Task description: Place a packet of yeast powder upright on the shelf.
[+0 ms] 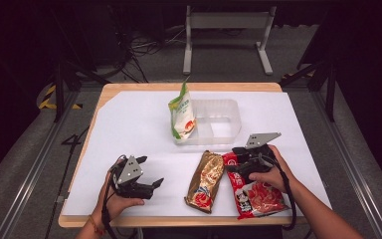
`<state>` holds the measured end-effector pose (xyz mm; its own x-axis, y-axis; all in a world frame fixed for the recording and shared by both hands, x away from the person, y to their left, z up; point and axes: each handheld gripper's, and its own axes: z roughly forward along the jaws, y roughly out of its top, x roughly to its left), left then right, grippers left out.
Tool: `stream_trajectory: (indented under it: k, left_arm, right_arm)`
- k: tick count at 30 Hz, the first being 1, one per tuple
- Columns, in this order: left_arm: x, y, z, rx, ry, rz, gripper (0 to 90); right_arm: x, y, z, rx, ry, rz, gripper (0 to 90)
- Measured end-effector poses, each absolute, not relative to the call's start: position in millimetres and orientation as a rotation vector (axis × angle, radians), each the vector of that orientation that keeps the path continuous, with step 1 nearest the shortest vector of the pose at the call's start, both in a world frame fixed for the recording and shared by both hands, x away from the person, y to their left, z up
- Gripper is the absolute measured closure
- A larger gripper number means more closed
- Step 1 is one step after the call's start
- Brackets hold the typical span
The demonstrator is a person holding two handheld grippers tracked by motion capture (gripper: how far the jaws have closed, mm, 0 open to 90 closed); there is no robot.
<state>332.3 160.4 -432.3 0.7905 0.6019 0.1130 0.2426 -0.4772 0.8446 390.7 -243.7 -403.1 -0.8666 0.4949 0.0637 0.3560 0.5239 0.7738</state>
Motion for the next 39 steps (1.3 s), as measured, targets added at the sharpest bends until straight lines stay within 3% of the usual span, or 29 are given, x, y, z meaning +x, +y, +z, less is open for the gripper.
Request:
stream_trajectory:
  k: [13, 31, 34, 39]
  left_arm:
    - [333, 160, -434, 2.08, 0.612, 0.494, 12.0]
    - [333, 160, -434, 2.087, 0.607, 0.487, 12.1]
    - [333, 160, -435, 2.089, 0.607, 0.487, 12.1]
    - [333, 160, -435, 2.1, 0.601, 0.484, 12.1]
  right_arm:
    - [420, -211, -414, 0.762, 2.733, 1.221, 24.5]
    - [445, -197, -429, 0.879, 2.87, 1.111, 20.1]
    - [448, -195, -430, 0.912, 2.919, 1.114, 23.4]
    - [448, -192, -427, 0.878, 2.969, 1.129, 39.2]
